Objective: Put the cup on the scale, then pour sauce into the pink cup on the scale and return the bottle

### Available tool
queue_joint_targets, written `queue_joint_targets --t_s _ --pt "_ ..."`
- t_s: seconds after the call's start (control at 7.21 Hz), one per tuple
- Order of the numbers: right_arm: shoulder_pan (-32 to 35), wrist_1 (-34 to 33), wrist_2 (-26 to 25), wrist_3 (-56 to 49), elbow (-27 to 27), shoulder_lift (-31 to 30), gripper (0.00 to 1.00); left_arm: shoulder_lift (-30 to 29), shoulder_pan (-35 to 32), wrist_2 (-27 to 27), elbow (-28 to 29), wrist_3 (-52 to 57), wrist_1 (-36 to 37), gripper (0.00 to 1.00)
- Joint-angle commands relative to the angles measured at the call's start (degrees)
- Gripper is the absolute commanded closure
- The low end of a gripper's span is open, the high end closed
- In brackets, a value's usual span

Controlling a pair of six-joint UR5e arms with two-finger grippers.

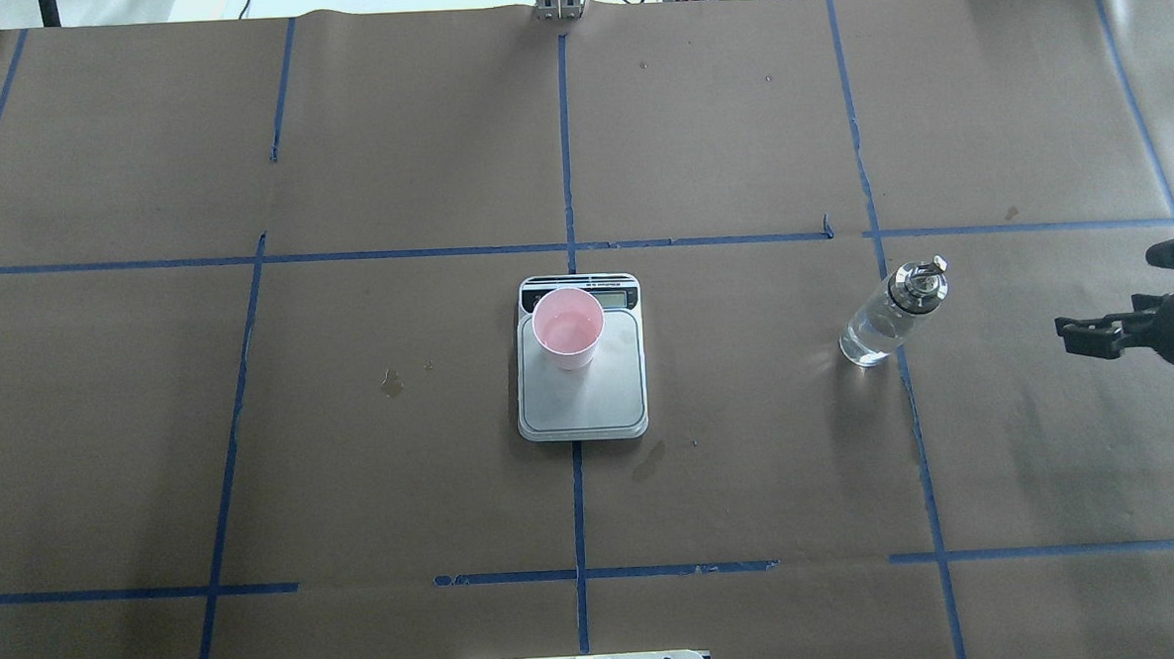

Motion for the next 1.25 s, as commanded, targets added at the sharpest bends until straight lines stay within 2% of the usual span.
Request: queue_joint_targets --t_s 0.0,0.14,0.42,0.55,0.69,0.83,0.97,1.11 --pt "25.5 -13.8 24.8 -16.9 -8.0 8.3 0.0 0.0 0.0 0.0 0.2 0.1 -0.2 0.0" --pt "30.6 -26.1 27.6 -27.1 -8.1 12.5 0.0 0.0 0.0 0.0 0.1 0.1 -0.2 0.0" --pt "37.5 -50.8 28.3 -41.8 -7.7 22.2 0.0 0.0 0.1 0.0 0.1 0.1 -0.1 0.0" --pt "38.7 -59.4 28.3 -45.9 -7.8 24.3 0.0 0.1 0.0 -0.1 0.1 0.1 -0.1 0.0" --pt "39.9 -62.3 28.3 -46.5 -7.4 20.6 0.0 0.1 0.0 0.0 0.2 0.1 -0.1 0.0" --pt "40.0 -62.2 29.1 -46.0 -7.3 17.4 0.0 0.1 0.1 0.0 0.2 0.1 -0.1 0.0" --pt "40.5 -62.1 32.5 -46.3 -6.1 16.5 0.0 0.1 0.0 0.0 0.2 0.1 -0.1 0.0" --pt "40.5 -62.6 33.5 -46.3 -6.1 16.5 0.0 0.1 0.1 -0.1 0.0 0.2 -0.1 0.0"
